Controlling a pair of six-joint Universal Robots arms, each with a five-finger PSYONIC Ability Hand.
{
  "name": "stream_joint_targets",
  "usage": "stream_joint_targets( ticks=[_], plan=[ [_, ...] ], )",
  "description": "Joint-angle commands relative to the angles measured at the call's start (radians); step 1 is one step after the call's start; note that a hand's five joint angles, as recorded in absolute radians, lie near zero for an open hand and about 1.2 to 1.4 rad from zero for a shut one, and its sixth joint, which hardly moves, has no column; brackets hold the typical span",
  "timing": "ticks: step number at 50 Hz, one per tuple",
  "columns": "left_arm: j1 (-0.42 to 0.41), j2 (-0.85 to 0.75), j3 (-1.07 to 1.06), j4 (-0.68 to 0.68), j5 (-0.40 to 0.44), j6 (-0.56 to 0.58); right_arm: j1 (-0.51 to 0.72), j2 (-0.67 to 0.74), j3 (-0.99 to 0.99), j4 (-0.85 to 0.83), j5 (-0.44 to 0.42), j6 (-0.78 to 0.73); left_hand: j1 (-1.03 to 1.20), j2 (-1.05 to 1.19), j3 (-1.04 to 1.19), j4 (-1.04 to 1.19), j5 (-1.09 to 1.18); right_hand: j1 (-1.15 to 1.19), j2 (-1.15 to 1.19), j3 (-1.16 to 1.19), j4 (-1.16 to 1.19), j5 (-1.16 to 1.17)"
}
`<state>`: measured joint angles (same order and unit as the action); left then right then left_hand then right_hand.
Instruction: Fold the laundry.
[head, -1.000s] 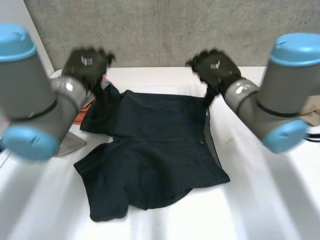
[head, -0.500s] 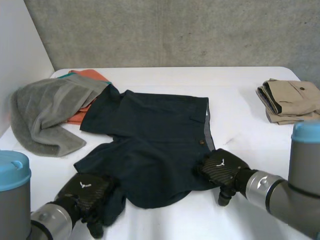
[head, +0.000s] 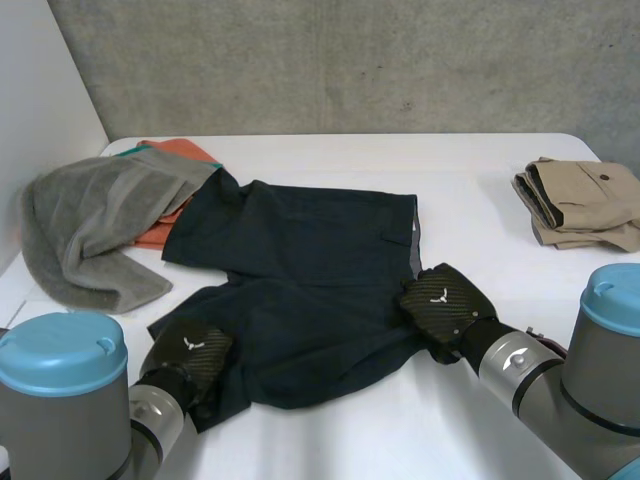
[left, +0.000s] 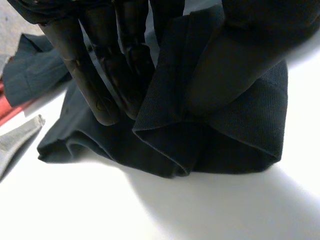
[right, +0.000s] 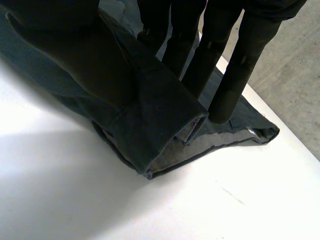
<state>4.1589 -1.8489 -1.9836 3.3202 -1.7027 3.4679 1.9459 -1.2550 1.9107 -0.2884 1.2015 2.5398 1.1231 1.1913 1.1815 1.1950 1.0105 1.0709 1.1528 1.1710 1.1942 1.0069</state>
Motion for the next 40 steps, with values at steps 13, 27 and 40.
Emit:
stream_joint_targets(
  ticks=[13, 27, 40],
  plan=[
    [-0.048, 0.411, -0.034, -0.708, 0.224, 0.161, -0.13, -0.277, -0.061, 0.905, 0.021, -0.524, 0.273, 0.205, 0.215, 0.201, 0.211, 0.325, 0.243, 0.225, 0.202, 0.215],
    [0.064, 0.105, 0.288, -0.144, 0.215, 0.32, -0.027, -0.04, -0.335, 0.436, 0.032, -0.072, 0.273, 0.205, 0.215, 0.201, 0.211, 0.325, 0.243, 0.225, 0.202, 0.215],
    [0.09, -0.499, 0.917, 0.124, 0.193, 0.395, 0.083, 0.354, -0.603, -0.131, 0.312, -0.006, 0.273, 0.205, 0.215, 0.201, 0.211, 0.325, 0.243, 0.225, 0.202, 0.215]
  ],
)
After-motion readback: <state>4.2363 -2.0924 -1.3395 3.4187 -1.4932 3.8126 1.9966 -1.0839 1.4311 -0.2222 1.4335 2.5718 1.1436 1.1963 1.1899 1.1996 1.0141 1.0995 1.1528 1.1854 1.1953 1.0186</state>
